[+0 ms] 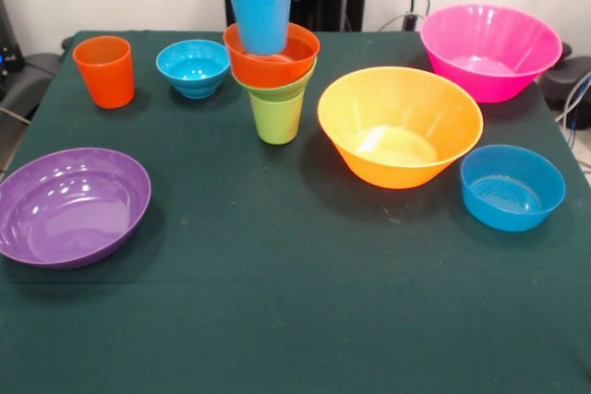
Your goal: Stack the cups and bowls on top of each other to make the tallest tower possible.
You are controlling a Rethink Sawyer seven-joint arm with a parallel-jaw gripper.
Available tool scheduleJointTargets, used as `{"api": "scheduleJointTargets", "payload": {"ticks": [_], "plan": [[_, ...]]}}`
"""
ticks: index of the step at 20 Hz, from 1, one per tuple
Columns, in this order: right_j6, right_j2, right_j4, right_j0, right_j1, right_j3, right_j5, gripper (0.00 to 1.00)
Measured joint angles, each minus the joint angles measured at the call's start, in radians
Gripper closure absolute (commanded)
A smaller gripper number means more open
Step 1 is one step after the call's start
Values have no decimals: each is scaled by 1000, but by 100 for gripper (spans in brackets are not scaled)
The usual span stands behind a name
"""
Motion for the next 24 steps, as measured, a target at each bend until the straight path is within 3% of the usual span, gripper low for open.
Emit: {"api": "scheduleJointTargets", "payload": {"ticks": [24], "plan": [[0, -16, 0, 4, 73, 1, -93, 100]]}}
